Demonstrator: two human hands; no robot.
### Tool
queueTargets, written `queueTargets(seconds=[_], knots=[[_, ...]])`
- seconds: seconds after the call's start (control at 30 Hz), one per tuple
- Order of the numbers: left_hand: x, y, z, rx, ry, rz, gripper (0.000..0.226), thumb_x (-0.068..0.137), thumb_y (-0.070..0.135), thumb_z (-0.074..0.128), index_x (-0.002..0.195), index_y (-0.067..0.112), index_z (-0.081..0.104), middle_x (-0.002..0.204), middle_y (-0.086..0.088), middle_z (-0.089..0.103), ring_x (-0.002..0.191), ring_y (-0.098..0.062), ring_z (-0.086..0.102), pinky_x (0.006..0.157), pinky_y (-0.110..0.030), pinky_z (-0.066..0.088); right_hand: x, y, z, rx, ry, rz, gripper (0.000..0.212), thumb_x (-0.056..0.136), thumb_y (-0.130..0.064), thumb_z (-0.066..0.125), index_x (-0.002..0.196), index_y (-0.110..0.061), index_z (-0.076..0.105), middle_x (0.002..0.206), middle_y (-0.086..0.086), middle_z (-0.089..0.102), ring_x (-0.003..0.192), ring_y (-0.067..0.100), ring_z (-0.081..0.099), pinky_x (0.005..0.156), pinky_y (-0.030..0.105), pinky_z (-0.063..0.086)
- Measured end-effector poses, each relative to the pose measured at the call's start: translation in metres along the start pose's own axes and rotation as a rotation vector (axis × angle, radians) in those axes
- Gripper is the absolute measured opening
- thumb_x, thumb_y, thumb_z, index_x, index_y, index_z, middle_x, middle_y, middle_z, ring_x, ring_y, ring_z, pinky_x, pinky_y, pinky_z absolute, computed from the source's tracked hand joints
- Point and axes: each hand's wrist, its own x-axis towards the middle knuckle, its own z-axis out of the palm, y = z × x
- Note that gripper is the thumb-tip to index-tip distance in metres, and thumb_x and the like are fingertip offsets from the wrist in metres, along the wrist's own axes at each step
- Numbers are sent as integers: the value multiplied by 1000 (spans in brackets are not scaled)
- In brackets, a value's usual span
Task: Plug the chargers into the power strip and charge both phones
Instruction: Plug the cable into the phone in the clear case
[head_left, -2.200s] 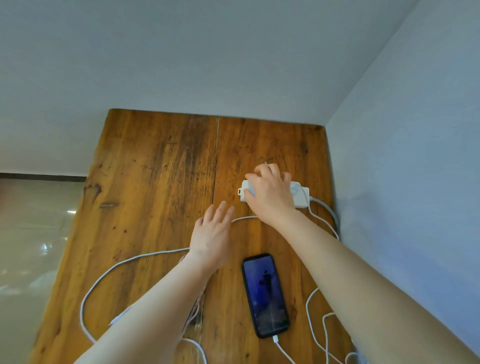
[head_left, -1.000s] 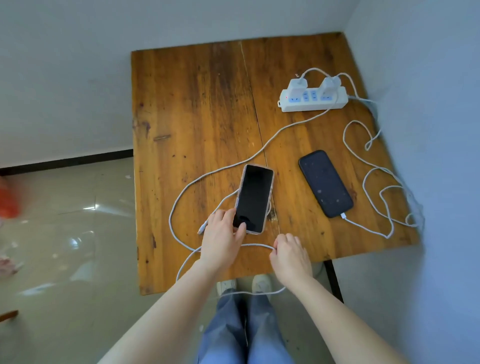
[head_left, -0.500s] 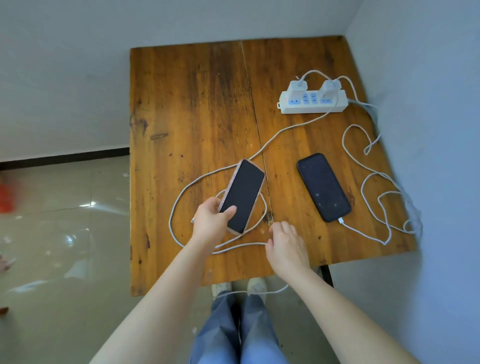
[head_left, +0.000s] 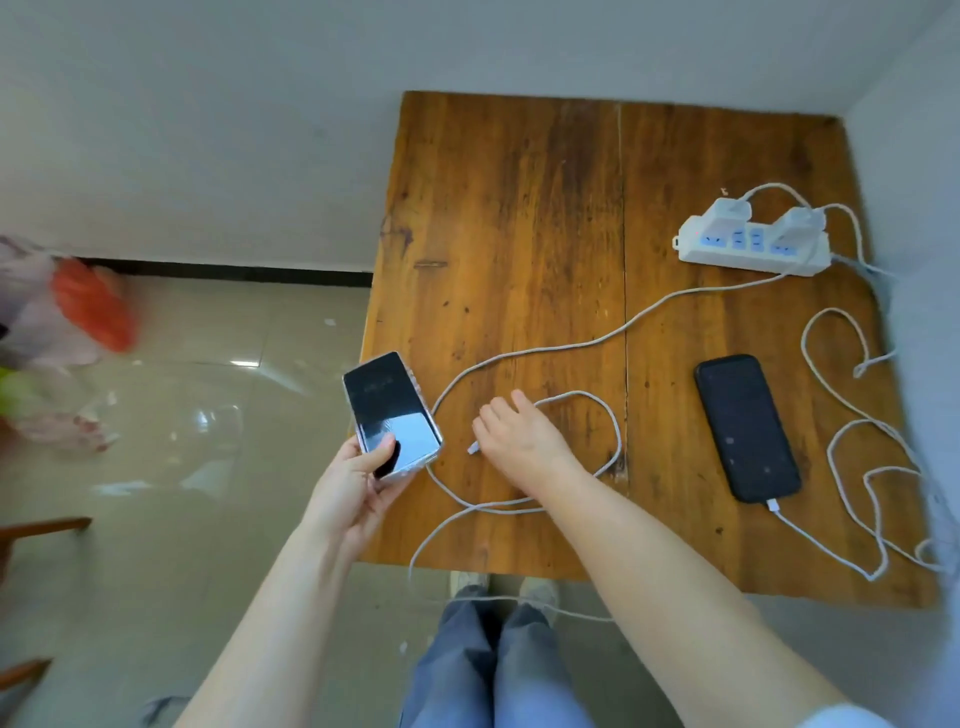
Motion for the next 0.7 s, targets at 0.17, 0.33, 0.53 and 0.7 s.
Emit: queueTargets(seconds=[0.17, 0.33, 0.53, 0.7], knots=[[-8, 0, 9, -57, -14, -38, 21, 94, 3, 55, 114, 6, 51, 111, -17, 68, 92, -26, 69, 70, -28, 59, -8, 8, -18, 623, 48, 276, 25, 93, 2, 39, 114, -8, 48, 108, 13, 56, 102, 31, 52, 85, 41, 46], [-41, 7, 37, -85, -69, -49, 27, 93, 8, 58, 119, 9, 52, 106, -13, 71, 81, -20, 73, 57, -24, 59, -51, 25, -70, 985, 173, 555, 32, 98, -24, 27, 78, -11, 48, 80, 3, 46, 77, 20, 47, 68, 37, 40], [-99, 6, 71, -119, -155, -38, 43, 91, 11, 62, 132, 7, 49, 114, -18, 69, 92, -23, 72, 62, -26, 59, -124, 28, -137, 1222, 287, 555, 41, 102, -27, 32, 78, -3, 55, 72, 2, 48, 66, 11, 44, 59, 25, 36], [-135, 3, 89, -168, -212, -38, 38, 91, 9, 62, 127, 7, 51, 107, -18, 71, 93, -25, 72, 69, -27, 59, -162, 18, -158, 1282, 262, 516, 42, 101, -31, 39, 73, -5, 58, 57, -1, 44, 54, 9, 42, 53, 25, 34]])
